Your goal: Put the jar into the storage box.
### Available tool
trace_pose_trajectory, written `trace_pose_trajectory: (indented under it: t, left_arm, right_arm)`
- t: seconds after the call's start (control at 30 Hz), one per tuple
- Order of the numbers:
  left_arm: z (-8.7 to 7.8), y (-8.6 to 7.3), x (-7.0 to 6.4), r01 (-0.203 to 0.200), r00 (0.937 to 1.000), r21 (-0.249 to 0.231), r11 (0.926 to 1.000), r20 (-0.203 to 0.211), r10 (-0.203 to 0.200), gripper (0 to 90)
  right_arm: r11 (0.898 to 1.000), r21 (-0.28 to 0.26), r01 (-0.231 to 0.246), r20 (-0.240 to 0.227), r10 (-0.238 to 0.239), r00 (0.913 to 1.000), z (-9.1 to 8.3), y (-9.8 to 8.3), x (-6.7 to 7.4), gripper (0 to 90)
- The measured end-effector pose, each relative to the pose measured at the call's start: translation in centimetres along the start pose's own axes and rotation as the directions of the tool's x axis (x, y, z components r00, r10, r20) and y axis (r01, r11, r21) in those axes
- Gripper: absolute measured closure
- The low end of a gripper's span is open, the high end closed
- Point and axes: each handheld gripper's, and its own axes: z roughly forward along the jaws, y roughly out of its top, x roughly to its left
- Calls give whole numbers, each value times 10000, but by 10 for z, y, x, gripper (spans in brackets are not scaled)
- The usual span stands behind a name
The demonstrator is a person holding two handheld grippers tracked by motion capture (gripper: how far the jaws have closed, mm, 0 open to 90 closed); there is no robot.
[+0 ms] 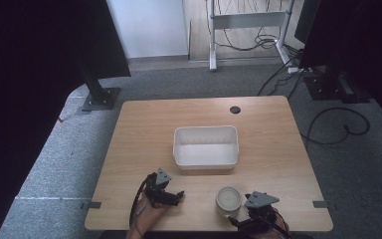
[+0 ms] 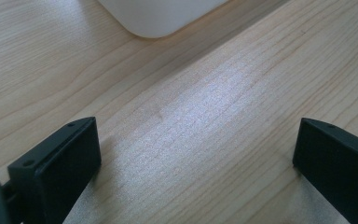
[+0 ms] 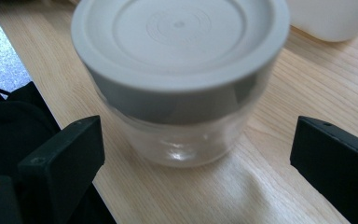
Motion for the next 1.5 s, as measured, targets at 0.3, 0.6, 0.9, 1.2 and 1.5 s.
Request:
trace_pose_trajectory:
  t: [0.3, 0.6, 0.9, 1.2, 1.5]
  left_arm:
    - [0, 0, 0, -1, 10000, 1, 10000, -5, 1, 5]
    - [0, 0, 0, -1, 10000, 1, 10000, -4, 1, 5]
    - [0, 0, 0, 2, 10000, 0, 10000, -4, -2, 5]
    - [0, 0, 0, 6, 10000, -5, 10000, -4, -6, 5]
    - [0, 0, 0, 6, 10000, -4, 10000, -5, -6, 5]
  right_arm:
    - [9998, 73, 160, -36, -159, 9999, 8, 6, 3, 32]
    - [9994, 100, 325, 44, -325, 9995, 17, 15, 7, 47]
    - [9983, 365, 446, 268, -456, 9986, 26, 22, 10, 89]
    - [9977, 608, 312, 717, -355, 9968, 24, 26, 14, 91]
    - [9988, 440, 206, 868, -244, 9959, 22, 36, 7, 91]
